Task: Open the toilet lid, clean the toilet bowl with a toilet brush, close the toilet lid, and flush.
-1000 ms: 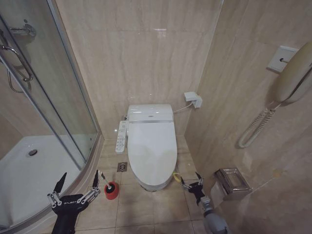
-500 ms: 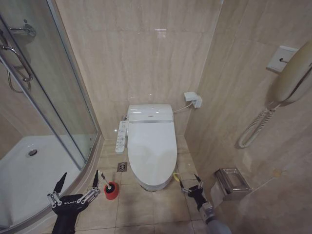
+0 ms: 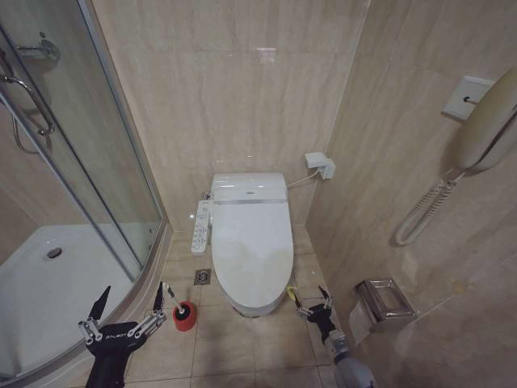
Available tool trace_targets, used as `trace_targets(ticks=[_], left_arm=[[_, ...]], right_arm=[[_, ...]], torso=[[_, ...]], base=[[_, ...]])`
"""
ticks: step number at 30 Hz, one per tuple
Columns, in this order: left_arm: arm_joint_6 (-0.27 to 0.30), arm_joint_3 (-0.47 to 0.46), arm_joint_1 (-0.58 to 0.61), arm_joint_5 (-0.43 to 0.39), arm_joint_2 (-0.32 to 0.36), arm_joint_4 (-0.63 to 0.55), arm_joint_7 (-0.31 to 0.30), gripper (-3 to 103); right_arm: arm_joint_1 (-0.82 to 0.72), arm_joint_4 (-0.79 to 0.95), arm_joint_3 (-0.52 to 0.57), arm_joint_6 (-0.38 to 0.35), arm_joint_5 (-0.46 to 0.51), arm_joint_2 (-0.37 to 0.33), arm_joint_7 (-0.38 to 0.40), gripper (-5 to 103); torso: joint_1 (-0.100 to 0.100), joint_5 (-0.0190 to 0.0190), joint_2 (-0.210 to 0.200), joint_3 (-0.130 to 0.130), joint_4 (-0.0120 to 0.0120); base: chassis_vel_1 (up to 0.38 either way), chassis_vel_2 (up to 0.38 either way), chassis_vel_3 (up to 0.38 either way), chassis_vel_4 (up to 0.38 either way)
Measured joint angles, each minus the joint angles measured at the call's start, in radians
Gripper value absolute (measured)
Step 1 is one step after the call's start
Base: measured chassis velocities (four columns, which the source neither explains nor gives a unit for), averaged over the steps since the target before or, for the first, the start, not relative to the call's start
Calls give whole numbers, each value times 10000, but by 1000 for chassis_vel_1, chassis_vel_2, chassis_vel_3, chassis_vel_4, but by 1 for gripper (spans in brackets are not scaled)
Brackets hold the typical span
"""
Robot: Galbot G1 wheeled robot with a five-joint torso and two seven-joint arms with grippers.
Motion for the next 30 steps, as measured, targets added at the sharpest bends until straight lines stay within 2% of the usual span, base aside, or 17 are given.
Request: trace_targets(ticks=[9, 30], left_arm=[[0, 0, 0, 0, 0, 0, 0, 100], [0, 0, 0, 0, 0, 0, 0, 100]], right_arm=[[678, -1188, 17, 350, -146, 317, 10, 100], [1394, -2279, 179, 580, -501, 432, 222, 102]], torso=[[0, 1, 0, 0, 0], [0, 0, 0, 0, -1]], base=[[0, 0, 0, 0], [0, 0, 0, 0]])
